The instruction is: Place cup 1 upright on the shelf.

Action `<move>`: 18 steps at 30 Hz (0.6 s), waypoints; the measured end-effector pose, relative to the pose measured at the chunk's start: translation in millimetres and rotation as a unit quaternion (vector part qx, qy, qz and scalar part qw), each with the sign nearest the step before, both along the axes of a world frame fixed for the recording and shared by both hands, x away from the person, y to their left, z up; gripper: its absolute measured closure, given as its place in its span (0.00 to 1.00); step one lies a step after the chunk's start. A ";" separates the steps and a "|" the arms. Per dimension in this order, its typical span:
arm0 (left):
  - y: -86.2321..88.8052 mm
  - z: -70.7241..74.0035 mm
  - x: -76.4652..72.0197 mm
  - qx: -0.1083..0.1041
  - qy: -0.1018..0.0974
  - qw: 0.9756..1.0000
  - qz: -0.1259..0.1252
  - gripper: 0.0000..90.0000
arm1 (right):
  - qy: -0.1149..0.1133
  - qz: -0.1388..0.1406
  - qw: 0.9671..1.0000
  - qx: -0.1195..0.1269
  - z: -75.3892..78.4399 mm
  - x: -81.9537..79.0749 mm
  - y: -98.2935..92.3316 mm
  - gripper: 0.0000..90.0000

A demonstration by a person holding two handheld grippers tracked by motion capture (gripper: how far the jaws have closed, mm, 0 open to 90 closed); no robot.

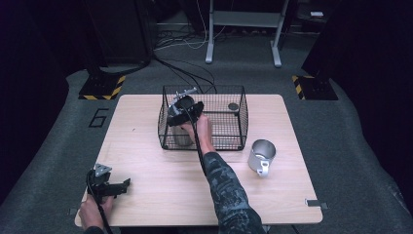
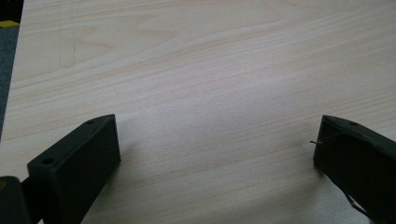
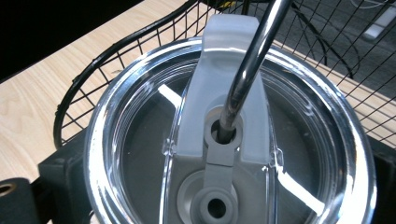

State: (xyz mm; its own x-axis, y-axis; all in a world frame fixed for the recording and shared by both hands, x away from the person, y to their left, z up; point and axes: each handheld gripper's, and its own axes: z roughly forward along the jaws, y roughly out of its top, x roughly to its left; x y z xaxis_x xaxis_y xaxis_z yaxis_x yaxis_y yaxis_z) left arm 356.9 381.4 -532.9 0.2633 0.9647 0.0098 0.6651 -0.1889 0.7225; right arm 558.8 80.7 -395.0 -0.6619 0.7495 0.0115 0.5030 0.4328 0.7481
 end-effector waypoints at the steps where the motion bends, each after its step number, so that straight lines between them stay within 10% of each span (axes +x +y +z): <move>1: 0.0 0.0 0.0 0.000 0.000 1.000 0.000 0.00 | 0.003 -0.004 1.000 0.002 0.2 -0.6 0.4 0.03; 18: 0.0 0.0 0.0 0.000 0.000 1.000 0.000 0.00 | 0.013 0.012 1.000 0.012 19.4 -9.4 -13.3 0.00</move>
State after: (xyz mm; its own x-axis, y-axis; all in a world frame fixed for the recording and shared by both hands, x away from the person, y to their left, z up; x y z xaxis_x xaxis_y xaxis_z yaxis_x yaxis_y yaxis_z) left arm 356.9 381.4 -532.8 0.2632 0.9647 0.0094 0.6652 -0.1886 0.7224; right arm 549.4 67.4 -375.7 -0.6790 0.7327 0.0464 0.5117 0.4270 0.7456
